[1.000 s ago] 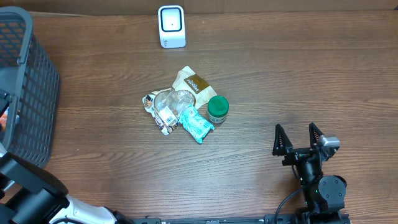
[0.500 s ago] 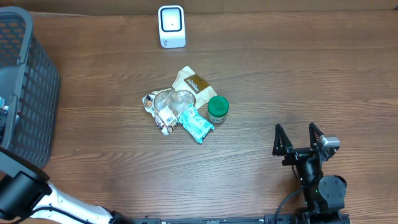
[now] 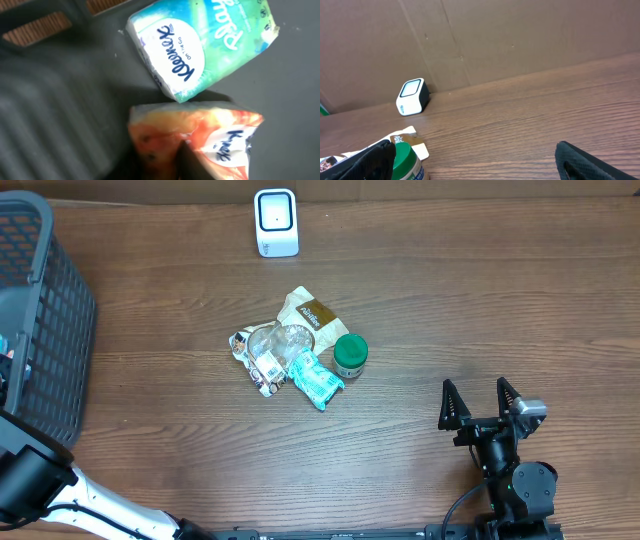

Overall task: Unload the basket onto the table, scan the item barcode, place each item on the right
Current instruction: 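Reach the left gripper into the basket and grasp the orange packet, then place the orange packet on the table in front of the pile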

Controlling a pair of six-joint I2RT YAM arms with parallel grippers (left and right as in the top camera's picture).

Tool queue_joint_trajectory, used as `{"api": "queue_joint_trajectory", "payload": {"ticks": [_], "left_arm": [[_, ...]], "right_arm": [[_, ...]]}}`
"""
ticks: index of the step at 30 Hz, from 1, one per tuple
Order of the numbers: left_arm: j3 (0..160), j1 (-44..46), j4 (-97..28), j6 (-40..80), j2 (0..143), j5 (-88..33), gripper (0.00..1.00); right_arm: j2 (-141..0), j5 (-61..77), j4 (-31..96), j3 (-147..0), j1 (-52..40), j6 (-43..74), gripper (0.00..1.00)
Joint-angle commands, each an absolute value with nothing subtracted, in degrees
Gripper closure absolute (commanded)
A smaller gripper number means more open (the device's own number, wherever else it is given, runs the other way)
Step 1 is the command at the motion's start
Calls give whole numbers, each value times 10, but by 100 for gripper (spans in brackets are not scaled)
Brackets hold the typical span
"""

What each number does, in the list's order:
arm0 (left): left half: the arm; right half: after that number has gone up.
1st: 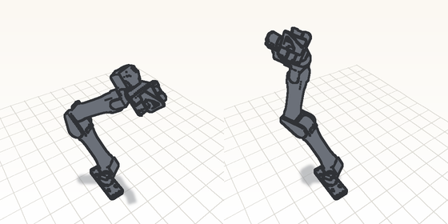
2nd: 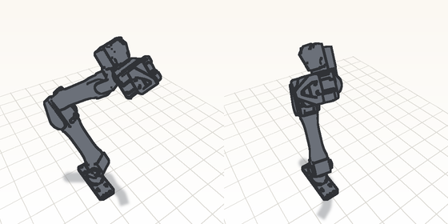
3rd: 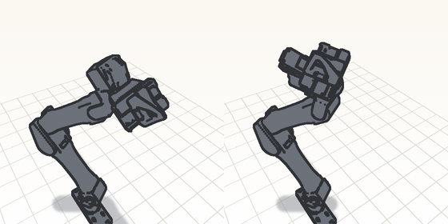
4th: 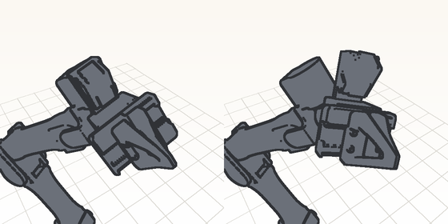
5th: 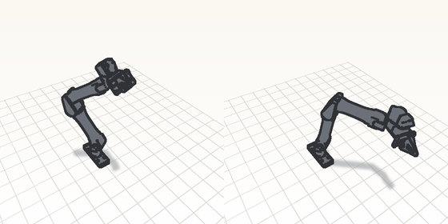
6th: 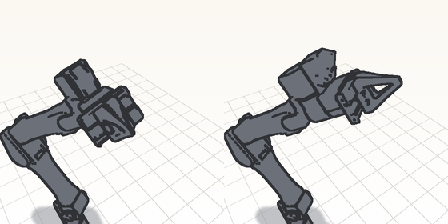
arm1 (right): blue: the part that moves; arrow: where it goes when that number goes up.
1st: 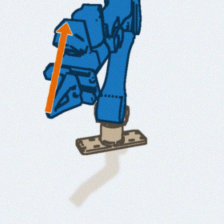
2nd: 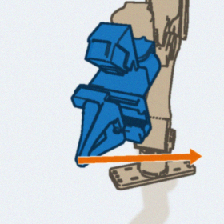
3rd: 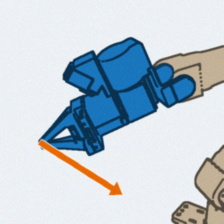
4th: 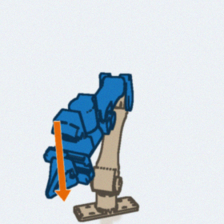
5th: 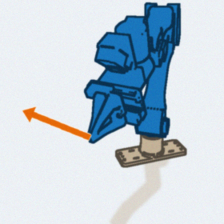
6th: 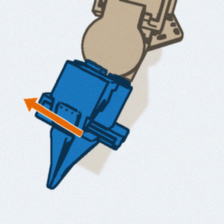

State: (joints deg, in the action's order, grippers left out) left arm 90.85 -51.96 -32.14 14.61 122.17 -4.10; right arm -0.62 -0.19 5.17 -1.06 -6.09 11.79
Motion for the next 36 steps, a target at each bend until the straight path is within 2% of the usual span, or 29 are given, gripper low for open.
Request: {"api": "queue_joint_trajectory", "payload": {"ticks": [1,9,20,25,30,36], "left_arm": [[902,-517,-342,142,1247,-46,96],[928,-517,-385,158,1174,-104,96],[966,-517,-421,185,904,-194,96],[966,-509,-482,185,803,-237,96],[966,-441,-584,171,751,-243,96],[950,-296,-691,108,758,-242,96]], "right_arm": [[-2,1,48,-5,-63,117,0],[-2,1,48,-5,-63,117,0],[-2,1,48,-5,-63,117,0],[-2,1,48,-5,-63,117,0],[-2,1,48,-5,-63,117,0],[-2,1,48,-5,-63,117,0]]}}
